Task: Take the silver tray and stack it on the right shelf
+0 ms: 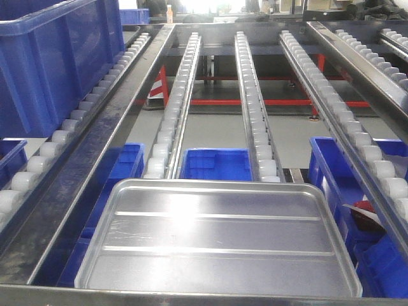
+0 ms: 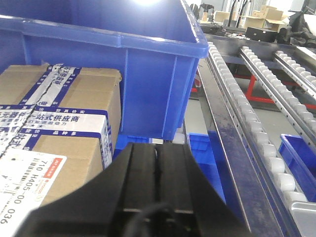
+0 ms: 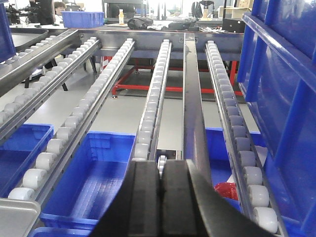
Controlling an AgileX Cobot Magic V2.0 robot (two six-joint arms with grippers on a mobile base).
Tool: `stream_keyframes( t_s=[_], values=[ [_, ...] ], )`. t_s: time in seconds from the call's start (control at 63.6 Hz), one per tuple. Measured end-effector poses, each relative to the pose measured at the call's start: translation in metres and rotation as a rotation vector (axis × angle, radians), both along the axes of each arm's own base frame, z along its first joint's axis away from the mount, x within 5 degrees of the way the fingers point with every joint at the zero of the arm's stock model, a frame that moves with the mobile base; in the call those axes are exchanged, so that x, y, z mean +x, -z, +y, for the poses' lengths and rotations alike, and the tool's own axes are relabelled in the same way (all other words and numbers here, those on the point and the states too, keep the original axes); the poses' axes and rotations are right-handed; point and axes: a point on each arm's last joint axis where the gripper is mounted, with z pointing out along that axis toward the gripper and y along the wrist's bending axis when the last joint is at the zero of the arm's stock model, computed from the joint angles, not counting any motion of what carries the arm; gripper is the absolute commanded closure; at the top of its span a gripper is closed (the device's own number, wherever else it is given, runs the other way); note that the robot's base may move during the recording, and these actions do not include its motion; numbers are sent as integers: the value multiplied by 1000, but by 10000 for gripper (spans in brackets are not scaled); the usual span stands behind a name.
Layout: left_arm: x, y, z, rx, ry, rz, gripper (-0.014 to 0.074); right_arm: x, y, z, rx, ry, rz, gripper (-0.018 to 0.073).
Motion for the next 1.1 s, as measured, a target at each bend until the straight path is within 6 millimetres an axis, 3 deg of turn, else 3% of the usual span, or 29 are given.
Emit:
stream_keyframes(
  t_s=[0.896, 1.006, 1.1],
  values=[
    [-1, -6, 0, -7, 0, -66, 697, 0, -2, 0, 0, 1, -25, 503],
    [-2, -12, 0, -2, -1, -84, 697, -1, -13, 0, -1, 3, -114, 503],
    [-5, -40, 1, 16, -3, -66, 697, -7, -38, 0, -1, 3, -193, 503]
  ],
)
